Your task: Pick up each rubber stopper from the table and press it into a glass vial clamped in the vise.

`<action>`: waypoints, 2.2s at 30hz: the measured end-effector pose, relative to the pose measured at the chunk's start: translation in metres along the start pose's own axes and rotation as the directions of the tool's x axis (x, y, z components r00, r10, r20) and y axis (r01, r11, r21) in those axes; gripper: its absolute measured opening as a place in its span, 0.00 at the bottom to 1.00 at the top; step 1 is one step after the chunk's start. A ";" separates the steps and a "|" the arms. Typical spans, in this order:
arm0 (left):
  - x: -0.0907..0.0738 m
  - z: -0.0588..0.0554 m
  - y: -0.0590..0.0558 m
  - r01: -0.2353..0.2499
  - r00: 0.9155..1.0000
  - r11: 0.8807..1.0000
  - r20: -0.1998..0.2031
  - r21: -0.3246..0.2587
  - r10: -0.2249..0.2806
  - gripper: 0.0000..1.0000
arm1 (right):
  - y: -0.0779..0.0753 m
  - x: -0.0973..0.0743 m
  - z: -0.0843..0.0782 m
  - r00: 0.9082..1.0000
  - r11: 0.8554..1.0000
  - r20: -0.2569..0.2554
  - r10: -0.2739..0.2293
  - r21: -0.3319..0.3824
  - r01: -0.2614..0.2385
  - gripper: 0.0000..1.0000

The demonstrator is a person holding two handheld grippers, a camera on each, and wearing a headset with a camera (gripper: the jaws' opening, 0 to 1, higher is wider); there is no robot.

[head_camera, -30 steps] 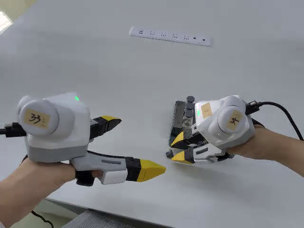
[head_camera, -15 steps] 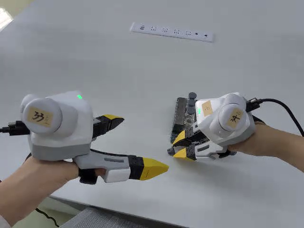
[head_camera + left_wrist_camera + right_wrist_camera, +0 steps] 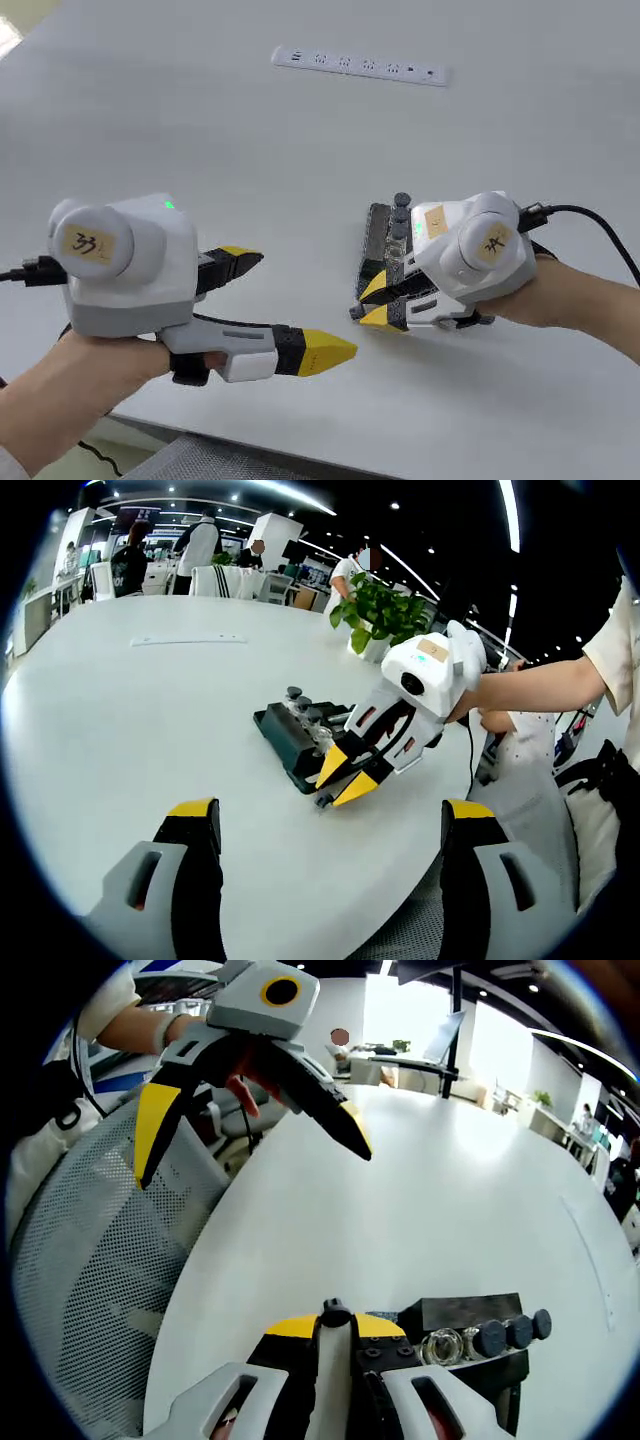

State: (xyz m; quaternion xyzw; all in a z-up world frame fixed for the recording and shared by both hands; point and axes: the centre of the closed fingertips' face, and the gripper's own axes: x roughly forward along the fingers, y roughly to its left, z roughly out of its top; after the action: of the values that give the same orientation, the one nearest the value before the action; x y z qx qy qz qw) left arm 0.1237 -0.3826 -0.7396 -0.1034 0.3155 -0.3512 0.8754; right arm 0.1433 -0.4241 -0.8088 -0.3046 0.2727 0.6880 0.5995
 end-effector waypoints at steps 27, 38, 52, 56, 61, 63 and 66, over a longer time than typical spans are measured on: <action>0.071 0.027 -0.036 0.169 0.984 0.858 0.031 -0.485 -0.176 0.36 | -0.007 -0.095 0.004 0.934 0.939 -0.104 -0.342 -0.065 0.337 0.07; 0.077 0.025 -0.039 0.160 0.985 0.845 0.033 -0.510 -0.167 0.27 | -0.001 -0.089 0.010 0.920 0.926 -0.133 -0.369 -0.130 0.353 0.07; 0.078 0.023 -0.044 0.172 0.983 0.832 0.040 -0.527 -0.178 0.19 | 0.003 -0.087 0.011 0.920 0.928 -0.151 -0.361 -0.156 0.338 0.07; 0.078 0.024 -0.044 0.178 0.982 0.828 0.042 -0.532 -0.184 0.16 | 0.004 -0.086 0.013 0.921 0.927 -0.149 -0.360 -0.164 0.336 0.07; 0.077 0.026 -0.047 0.200 0.977 0.808 0.048 -0.555 -0.209 0.08 | 0.005 -0.087 0.014 0.919 0.925 -0.157 -0.362 -0.180 0.333 0.07; 0.076 0.027 -0.048 0.205 0.976 0.799 0.051 -0.565 -0.213 0.08 | 0.005 -0.088 0.015 0.919 0.924 -0.159 -0.362 -0.188 0.332 0.07; 0.073 0.031 -0.048 0.221 0.972 0.791 0.063 -0.571 -0.226 0.08 | 0.004 -0.092 0.018 0.920 0.924 -0.152 -0.361 -0.187 0.332 0.07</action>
State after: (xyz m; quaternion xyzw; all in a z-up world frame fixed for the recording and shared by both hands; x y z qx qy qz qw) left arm 0.1572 -0.4687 -0.7318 -0.3972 0.3960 -0.3410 0.7544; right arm 0.1462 -0.4718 -0.7278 -0.4568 0.2132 0.5589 0.6584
